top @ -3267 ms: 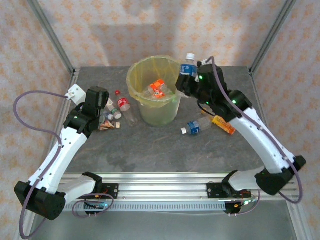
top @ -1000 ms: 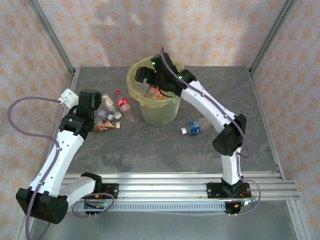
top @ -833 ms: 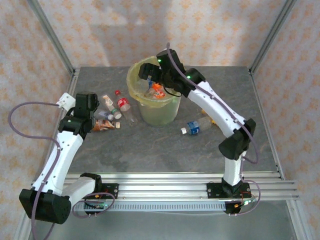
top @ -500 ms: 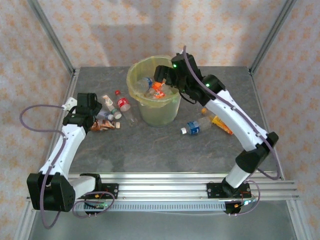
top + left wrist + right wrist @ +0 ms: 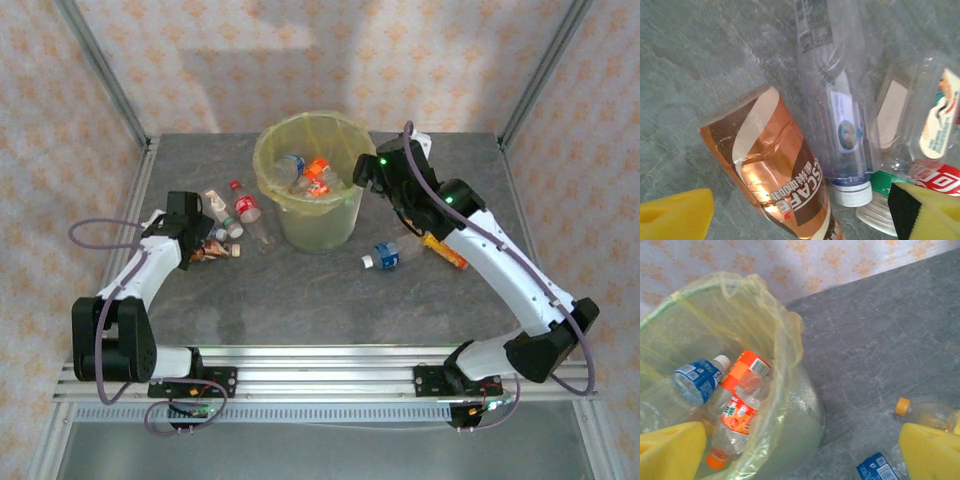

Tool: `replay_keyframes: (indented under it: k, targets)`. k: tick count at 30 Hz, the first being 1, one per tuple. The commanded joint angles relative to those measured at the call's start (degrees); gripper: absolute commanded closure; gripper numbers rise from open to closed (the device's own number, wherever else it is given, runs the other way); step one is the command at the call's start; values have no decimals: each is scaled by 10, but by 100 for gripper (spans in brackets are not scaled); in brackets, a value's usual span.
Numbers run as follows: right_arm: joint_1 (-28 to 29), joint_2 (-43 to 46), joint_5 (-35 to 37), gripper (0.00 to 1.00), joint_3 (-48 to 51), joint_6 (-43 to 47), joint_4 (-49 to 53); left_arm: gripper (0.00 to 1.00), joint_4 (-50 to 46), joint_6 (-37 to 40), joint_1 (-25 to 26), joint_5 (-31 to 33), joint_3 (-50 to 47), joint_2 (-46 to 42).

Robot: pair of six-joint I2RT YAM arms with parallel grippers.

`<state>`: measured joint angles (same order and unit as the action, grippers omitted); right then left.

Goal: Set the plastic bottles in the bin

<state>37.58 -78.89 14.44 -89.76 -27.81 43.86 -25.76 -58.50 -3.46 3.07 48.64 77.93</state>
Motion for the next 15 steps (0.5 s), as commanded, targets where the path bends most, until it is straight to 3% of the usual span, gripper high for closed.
replay_keyframes:
  k: [1,15]
  targets:
    - [-3,13,22,1,14,-15,4,9,26,-14,-9,-24,-5,18]
    - [-5,12,16,1,28,-22,-3,8,42,-31,-27,-34,-23,57]
